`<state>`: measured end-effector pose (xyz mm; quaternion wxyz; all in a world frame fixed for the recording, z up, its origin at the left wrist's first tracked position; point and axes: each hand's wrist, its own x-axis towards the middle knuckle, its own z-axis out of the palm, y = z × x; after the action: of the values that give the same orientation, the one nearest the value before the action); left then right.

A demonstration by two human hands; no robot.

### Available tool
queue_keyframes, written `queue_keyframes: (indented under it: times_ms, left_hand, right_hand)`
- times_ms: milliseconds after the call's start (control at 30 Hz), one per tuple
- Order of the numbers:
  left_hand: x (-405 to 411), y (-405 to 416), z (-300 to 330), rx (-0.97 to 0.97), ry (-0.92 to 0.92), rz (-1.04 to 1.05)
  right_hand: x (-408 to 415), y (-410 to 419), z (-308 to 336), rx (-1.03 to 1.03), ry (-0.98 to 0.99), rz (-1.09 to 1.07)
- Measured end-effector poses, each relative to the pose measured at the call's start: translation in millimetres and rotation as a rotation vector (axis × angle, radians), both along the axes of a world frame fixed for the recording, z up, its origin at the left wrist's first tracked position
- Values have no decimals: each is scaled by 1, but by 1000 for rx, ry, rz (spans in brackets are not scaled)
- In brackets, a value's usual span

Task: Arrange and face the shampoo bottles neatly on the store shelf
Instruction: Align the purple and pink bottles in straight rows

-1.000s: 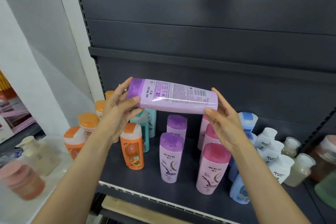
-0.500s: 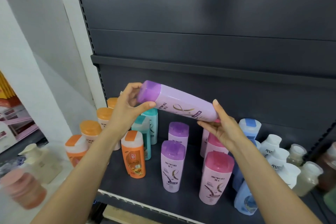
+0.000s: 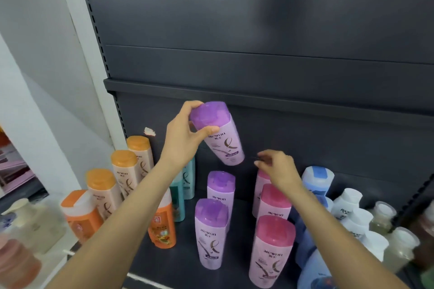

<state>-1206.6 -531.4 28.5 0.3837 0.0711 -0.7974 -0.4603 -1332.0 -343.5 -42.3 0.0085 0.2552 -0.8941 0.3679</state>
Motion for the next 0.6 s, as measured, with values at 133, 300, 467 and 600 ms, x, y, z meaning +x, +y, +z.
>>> queue_keyframes:
  times_ms: [133, 300, 467, 600]
  left_hand:
    - [-32, 3, -15, -138, -119, 12]
    - [-69, -2, -38, -289, -312, -34]
    - [-94, -5, -65, -411, -519, -96]
    - [-103, -7, -78, -469, -636, -65]
  right_hand:
    - [-23, 7, -13, 242, 102, 85]
    - [-45, 9, -20, 367, 76, 137]
    - [-58, 7, -23, 443, 93, 171]
    - [-64, 10, -27, 436, 121, 179]
